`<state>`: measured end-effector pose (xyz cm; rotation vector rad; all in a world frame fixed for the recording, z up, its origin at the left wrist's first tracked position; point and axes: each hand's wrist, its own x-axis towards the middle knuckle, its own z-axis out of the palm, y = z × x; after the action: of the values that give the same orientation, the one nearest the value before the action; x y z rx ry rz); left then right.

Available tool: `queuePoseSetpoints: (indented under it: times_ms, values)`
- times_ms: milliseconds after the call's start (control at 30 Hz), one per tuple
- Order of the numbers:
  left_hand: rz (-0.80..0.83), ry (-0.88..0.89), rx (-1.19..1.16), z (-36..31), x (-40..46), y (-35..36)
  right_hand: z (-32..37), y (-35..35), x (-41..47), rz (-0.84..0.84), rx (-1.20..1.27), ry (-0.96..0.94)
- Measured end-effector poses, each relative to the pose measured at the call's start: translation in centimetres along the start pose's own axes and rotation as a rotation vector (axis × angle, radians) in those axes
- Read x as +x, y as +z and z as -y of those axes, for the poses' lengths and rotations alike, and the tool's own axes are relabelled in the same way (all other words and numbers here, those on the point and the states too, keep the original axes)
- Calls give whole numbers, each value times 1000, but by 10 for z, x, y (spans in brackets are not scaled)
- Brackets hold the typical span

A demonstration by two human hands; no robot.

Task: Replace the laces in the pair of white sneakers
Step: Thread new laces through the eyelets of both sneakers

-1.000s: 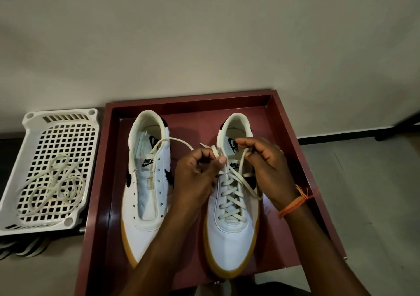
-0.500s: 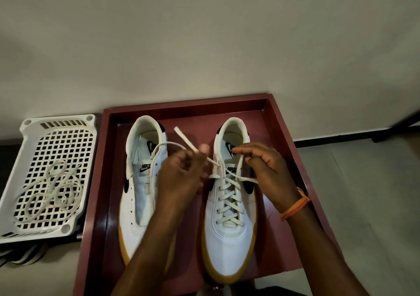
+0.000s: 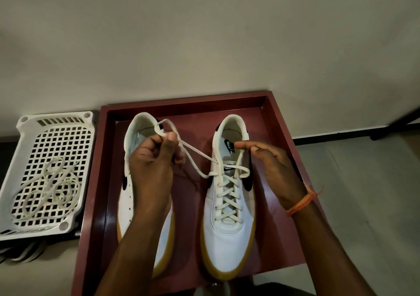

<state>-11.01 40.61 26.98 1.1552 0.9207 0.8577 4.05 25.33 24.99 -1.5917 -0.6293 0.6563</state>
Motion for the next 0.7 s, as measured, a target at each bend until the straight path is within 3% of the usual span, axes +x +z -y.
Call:
queuePoseSetpoints:
  times_ms: [200,267,467,700]
  values:
    - [191,-220,247,11,-15,12,-2,-1,1,16,22,12]
    - [233,-191,332,13,-21,16,-3,-1,2,17,12,2]
    - [138,-48,428,20,-30,25,-7,4,2,-10,-69,-48]
    - [180,-48,364,22,-29,26,-8,5,3,-14,-249,-88]
